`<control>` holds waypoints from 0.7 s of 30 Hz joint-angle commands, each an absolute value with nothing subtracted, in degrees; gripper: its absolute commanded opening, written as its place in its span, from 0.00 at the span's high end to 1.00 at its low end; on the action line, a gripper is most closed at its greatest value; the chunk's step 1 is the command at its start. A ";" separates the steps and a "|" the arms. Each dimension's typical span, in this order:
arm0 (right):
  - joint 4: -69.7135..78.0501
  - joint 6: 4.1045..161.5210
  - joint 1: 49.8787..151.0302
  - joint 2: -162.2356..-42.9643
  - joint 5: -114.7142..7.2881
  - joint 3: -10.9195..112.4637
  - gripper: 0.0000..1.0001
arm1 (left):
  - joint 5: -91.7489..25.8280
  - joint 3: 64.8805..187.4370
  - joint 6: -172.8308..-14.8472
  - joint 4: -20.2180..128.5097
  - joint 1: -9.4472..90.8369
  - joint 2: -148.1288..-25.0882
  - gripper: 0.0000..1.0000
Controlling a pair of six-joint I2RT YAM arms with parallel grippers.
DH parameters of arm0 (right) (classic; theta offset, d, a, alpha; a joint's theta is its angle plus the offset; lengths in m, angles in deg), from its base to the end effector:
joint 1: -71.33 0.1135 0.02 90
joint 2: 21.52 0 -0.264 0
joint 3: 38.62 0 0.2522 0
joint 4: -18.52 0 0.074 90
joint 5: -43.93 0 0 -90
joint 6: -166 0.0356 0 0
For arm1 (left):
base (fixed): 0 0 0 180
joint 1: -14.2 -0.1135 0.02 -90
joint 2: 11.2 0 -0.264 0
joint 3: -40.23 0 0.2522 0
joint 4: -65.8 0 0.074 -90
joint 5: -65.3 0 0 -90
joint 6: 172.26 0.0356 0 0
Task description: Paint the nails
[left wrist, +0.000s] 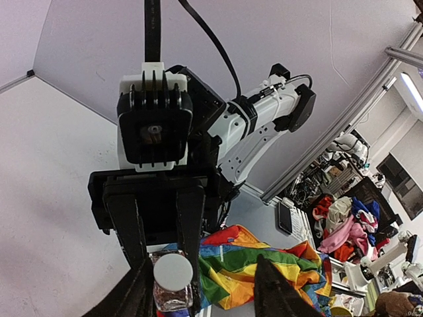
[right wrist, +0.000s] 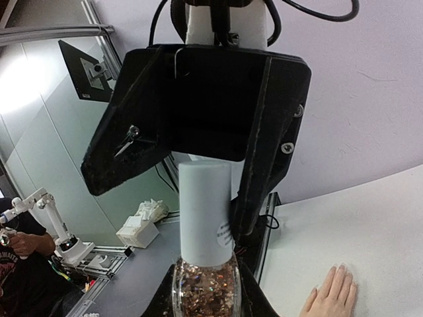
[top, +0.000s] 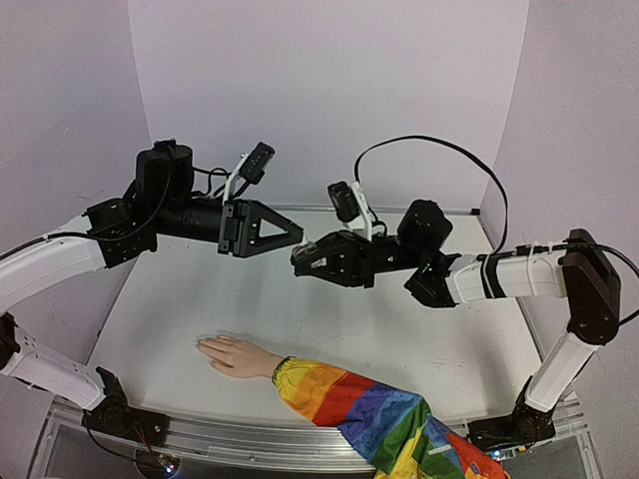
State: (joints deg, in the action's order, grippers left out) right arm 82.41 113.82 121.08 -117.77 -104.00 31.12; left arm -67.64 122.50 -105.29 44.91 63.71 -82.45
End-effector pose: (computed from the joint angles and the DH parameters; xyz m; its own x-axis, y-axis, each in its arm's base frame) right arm 0.2020 0.2853 0.3198 -0.2054 0.2612 -0.9432 -0.9043 -0.4191 0.0809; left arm 0.1642 -0.2297 0.3945 -0.4907 0.1337 -0.8610 0.8699 0.0187 -0.4929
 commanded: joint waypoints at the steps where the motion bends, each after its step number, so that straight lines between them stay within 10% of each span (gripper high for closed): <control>1: 90.10 115.51 121.05 -117.56 -106.13 33.94 1.00 | -69.07 124.67 -105.16 48.22 63.85 -83.91 0.52; 15: 86.00 109.39 120.87 -117.30 -101.94 33.41 1.00 | -64.00 126.22 -102.99 48.05 63.85 -86.56 0.96; 19: 64.55 95.31 120.92 -112.60 -81.18 34.15 1.00 | -59.17 125.28 -102.26 47.42 63.84 -86.52 1.00; 21: 55.67 90.16 123.60 -109.34 -47.53 33.95 1.00 | -55.99 124.85 -102.68 46.94 63.86 -86.63 1.00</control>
